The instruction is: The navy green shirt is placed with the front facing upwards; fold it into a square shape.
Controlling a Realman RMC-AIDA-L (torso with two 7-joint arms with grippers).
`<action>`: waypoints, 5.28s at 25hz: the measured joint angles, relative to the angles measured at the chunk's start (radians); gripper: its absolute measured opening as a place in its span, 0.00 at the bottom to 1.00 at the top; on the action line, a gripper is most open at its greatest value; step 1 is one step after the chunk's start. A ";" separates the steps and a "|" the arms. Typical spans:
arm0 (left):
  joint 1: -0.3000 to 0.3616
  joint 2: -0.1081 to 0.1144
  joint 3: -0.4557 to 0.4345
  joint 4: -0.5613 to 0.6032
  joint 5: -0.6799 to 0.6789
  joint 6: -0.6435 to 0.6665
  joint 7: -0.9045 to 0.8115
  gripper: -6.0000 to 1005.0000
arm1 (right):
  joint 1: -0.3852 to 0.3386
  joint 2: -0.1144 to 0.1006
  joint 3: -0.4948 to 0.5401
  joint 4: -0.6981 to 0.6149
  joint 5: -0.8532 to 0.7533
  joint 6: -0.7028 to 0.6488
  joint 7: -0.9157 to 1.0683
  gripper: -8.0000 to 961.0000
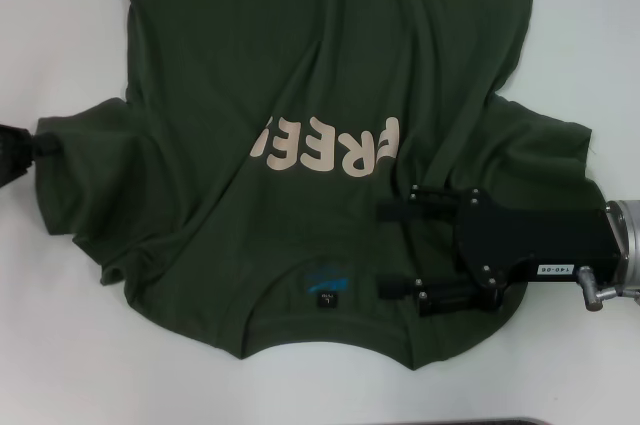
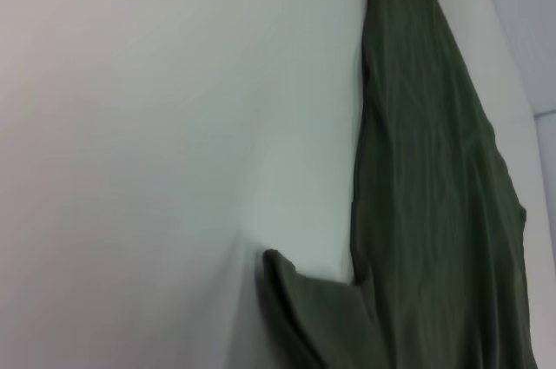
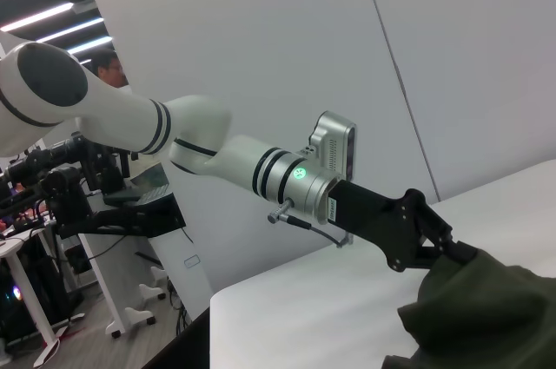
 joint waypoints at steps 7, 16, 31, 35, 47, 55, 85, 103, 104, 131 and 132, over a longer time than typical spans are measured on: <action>0.001 0.017 -0.044 0.018 0.006 -0.001 -0.004 0.02 | 0.003 0.000 0.000 0.001 0.000 0.000 0.000 0.94; -0.006 0.031 -0.039 0.052 0.031 0.004 -0.023 0.03 | 0.007 0.000 0.000 0.001 0.001 0.000 0.000 0.94; -0.062 0.051 -0.039 0.051 0.027 -0.012 -0.036 0.03 | 0.003 0.000 0.000 0.004 0.002 0.000 0.000 0.94; -0.063 0.052 -0.048 0.059 0.025 -0.016 -0.041 0.03 | 0.000 0.000 0.000 0.002 0.002 0.000 0.000 0.94; -0.071 0.054 -0.035 0.070 0.022 0.007 -0.052 0.03 | 0.007 0.002 0.000 0.002 0.001 0.000 0.000 0.94; -0.092 0.051 -0.032 0.027 -0.082 0.128 -0.044 0.03 | 0.009 0.001 0.000 0.000 0.001 0.001 0.000 0.94; -0.263 -0.074 0.060 -0.217 -0.111 -0.222 0.048 0.15 | 0.003 0.001 0.000 0.007 -0.001 0.029 -0.001 0.94; -0.275 -0.062 0.052 -0.261 -0.248 -0.107 0.075 0.61 | 0.010 0.003 0.000 0.009 0.002 0.032 -0.002 0.94; -0.262 -0.055 0.049 -0.261 -0.279 -0.077 0.076 0.64 | 0.008 0.002 0.000 0.009 0.002 0.032 -0.002 0.94; 0.007 -0.027 0.145 -0.007 -0.236 0.328 0.505 0.72 | 0.031 0.003 0.020 0.017 0.149 0.019 0.357 0.94; 0.019 -0.029 0.143 0.001 -0.228 0.338 0.527 0.72 | 0.029 0.002 0.026 0.023 0.168 0.021 0.368 0.94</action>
